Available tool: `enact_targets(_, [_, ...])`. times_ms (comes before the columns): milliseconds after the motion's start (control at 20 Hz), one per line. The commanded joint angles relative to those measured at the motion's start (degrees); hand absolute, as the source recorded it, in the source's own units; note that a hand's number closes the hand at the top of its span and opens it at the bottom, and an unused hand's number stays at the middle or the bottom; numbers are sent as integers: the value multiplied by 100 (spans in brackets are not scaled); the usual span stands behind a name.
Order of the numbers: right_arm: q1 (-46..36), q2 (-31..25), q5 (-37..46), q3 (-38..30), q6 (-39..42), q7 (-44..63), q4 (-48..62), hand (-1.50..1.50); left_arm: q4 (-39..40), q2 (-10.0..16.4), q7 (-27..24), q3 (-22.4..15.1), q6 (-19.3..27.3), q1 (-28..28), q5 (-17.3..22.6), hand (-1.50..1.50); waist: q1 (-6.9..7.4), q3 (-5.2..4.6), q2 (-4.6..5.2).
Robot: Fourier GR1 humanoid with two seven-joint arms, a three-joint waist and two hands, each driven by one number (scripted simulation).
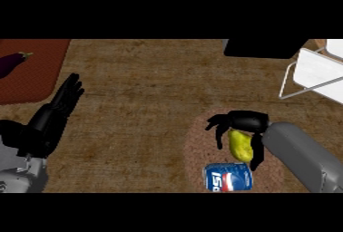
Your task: Pick the pear from the placemat and place it in the tiered shelf
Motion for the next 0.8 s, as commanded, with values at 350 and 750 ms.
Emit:
enact_targets(350, [-96,458,-756,-686,-34,-1021,1118,150,72,-124,-45,-37,67,-45,-209,0,66,178,196])
enact_targets(750, [-165,-143,-1594,-1985,-2333,2366,2000,150,219,-29,-47,189,70,315,-86,0,-507,45,-103])
